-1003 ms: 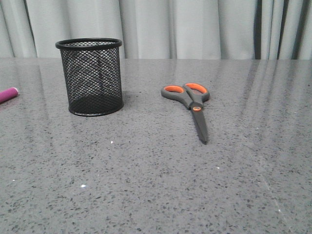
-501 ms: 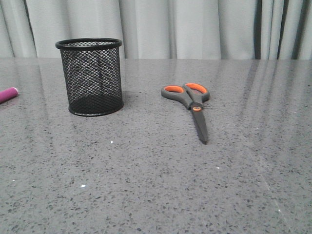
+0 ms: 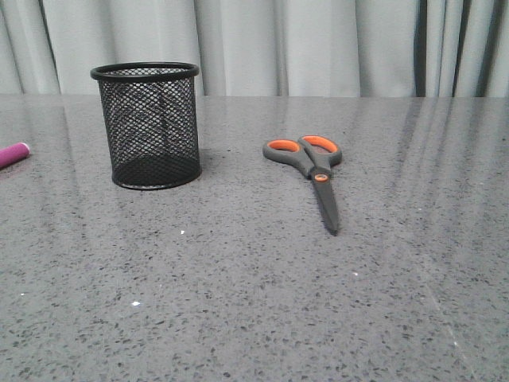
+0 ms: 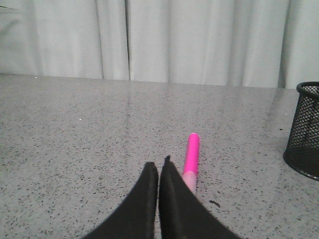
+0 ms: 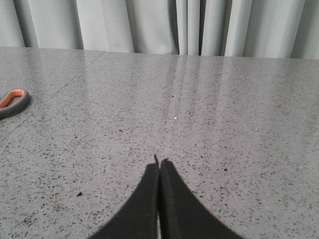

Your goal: Put pen and scissors into bin

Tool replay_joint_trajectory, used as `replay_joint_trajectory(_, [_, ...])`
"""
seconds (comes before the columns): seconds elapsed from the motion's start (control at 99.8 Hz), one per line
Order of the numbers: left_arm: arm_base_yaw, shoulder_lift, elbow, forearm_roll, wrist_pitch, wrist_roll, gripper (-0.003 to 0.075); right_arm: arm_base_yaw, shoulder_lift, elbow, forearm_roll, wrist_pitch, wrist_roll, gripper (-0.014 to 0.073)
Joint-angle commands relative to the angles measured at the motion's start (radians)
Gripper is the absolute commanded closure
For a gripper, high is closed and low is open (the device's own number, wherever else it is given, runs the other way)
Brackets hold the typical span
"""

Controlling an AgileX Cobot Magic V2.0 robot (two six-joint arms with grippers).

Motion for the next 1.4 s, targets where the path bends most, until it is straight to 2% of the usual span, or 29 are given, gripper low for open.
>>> replay_joint_trajectory(0.0, [-0.002,-0.027,0.023,-0.008,-0.074,-0.003,0.0742,-0.007,-0.023,0.018,-0.006,-0.075,-0.010,0.0662])
replay_joint_trajectory(0.341, [-0.002,-0.027,0.023,-0.015,-0.082,-0.003,0.0742,-0.007,-0.023,0.018,-0.002,-0.075,-0.010,0.0662])
replay_joint_trajectory(0.591, [-0.002,-0.027,0.023,-0.075,-0.076,-0.003,0.0742,-0.007,-0.023,0.018,0.087,-0.075,-0.010,0.0662])
replay_joint_trajectory(0.712, [-0.002,-0.027,0.023,-0.153,-0.076,-0.003,0.0742,-0.007,-0.023,0.018,0.151,-0.097,-0.010,0.0662])
replay_joint_trajectory(1.073, [-0.002,-0.027,0.023,-0.589,-0.094,-0.003,0.0742,-0.007,-0.023,0.018,0.384,-0.218,-0.010,0.0662])
replay_joint_trajectory(1.153, [-0.002,-0.027,0.021,-0.631,-0.094,-0.003,0.0742,-0.007,-0.023,0.018,0.470,-0.245,-0.010,0.0662])
replay_joint_trajectory(1.253, [-0.002,-0.027,0.010,-0.655,-0.094,-0.003,0.0742,-0.007,-0.023,0.007,0.501,-0.261,-0.010,0.0662])
replay_joint_trajectory(1.393, [-0.002,-0.012,-0.034,-0.662,-0.049,-0.003,0.0742,-0.007,-0.013,-0.060,0.501,-0.126,-0.010,0.0661])
